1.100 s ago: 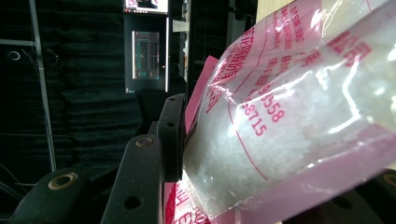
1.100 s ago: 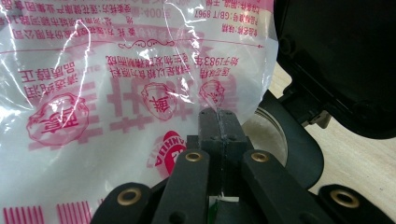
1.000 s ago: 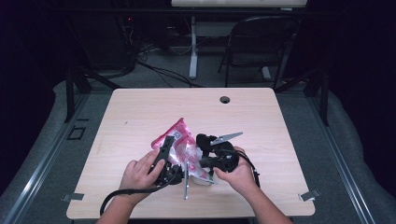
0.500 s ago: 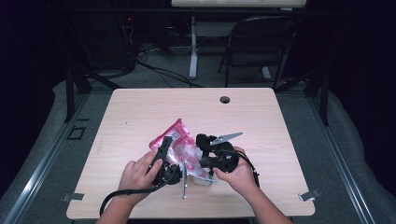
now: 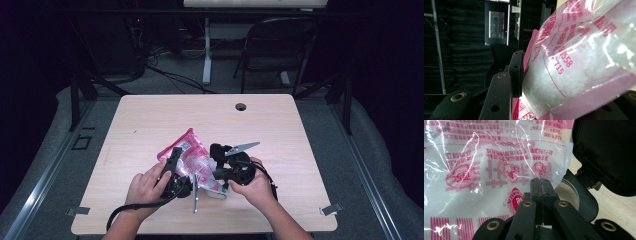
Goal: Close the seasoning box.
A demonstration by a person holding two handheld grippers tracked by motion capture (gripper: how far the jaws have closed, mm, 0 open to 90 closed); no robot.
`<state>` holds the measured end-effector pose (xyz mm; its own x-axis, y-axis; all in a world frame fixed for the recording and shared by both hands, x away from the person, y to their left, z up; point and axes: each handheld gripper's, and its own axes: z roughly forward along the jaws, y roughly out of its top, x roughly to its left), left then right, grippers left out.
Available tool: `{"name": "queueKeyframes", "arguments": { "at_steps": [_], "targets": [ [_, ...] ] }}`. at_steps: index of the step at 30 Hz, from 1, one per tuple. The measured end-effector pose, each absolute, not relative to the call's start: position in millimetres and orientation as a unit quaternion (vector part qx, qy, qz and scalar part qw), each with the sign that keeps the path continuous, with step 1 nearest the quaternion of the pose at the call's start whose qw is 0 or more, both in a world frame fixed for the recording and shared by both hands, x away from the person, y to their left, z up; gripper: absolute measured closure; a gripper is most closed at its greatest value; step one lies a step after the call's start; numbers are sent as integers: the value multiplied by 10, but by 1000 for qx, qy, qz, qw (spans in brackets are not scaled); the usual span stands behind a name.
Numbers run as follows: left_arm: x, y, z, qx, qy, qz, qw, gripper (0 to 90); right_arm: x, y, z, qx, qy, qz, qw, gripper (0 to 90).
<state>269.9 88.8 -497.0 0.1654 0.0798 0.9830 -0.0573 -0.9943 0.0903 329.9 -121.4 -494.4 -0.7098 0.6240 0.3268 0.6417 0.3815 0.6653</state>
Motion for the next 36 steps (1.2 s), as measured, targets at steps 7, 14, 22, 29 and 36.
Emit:
{"name": "queueKeyframes", "arguments": {
  "at_steps": [7,14,22,29,36],
  "targets": [
    [2702,899,-4973,762,7,645,54,652,3300,-1216,-4940,-379,-833,-403,10,900],
    [2711,911,-4978,763,4,645,53,651,3296,-1214,-4937,-378,-832,-406,11,900],
    [2722,944,-5014,770,15,636,56,656,3296,-1225,-4920,-377,-831,-409,10,900],
    [2722,975,-5051,776,30,627,62,660,3292,-1225,-4912,-375,-832,-408,9,900],
    [2722,1005,-5080,780,34,623,60,661,3295,-1227,-4911,-375,-832,-409,8,900]
  ]
}}
